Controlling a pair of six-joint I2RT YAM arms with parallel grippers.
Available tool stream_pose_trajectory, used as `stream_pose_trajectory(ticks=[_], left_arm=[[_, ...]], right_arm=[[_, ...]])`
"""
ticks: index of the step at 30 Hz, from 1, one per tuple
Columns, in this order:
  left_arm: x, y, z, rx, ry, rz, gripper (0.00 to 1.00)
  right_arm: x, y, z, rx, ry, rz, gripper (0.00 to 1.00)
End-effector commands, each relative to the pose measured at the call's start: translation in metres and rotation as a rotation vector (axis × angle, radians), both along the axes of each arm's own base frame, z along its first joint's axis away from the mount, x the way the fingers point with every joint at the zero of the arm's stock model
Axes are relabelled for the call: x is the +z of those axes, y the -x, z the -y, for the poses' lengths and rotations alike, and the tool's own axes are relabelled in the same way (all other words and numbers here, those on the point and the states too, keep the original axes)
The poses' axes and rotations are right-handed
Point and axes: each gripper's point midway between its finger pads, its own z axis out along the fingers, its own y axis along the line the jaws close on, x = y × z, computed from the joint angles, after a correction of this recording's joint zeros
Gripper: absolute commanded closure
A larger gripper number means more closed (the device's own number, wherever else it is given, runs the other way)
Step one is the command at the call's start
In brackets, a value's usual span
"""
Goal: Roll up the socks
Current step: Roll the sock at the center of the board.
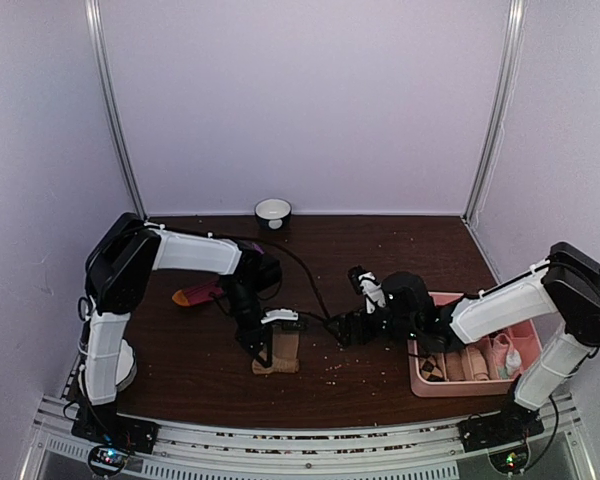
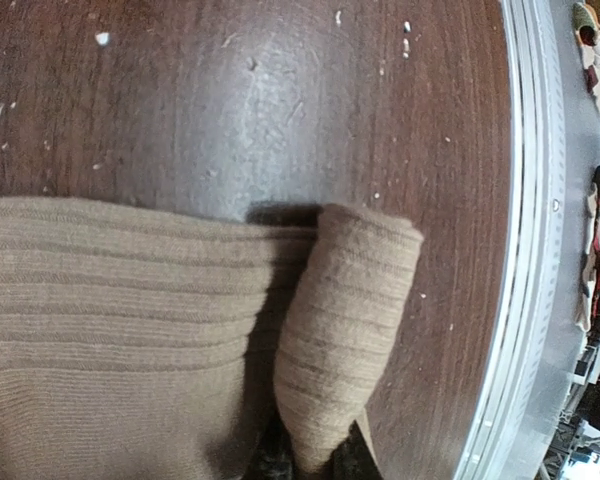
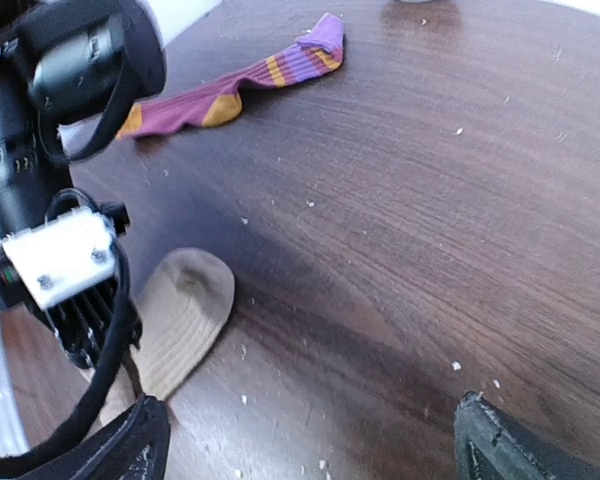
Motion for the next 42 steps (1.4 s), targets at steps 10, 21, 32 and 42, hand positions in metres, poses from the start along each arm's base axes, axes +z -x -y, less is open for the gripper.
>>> stream_pose_trajectory(ticks=[10, 21, 32, 42], left_arm=[[-0.024, 0.008, -0.026, -0.02, -0.128, -0.197, 0.96], [-0.03, 0.012, -0.029, -0.017, -0.15, -0.242, 0.96], [-0.047, -0.003, -0.034, -0.004, -0.221, -0.168, 0.96], [-0.056, -0.006, -0.04, -0.004, -0.266, -0.147, 0.96]], right_arm=[[0.027, -0.023, 0.048, -0.267, 0.027, 0.134, 0.0], [0.079, 0.019, 0.034, -0.036, -0.224, 0.312, 0.0], [0.022, 0.124, -0.058, 0.523, 0.184, 0.513, 0.32], [-0.014, 0.121, -0.127, 0.758, 0.365, 0.59, 0.51]])
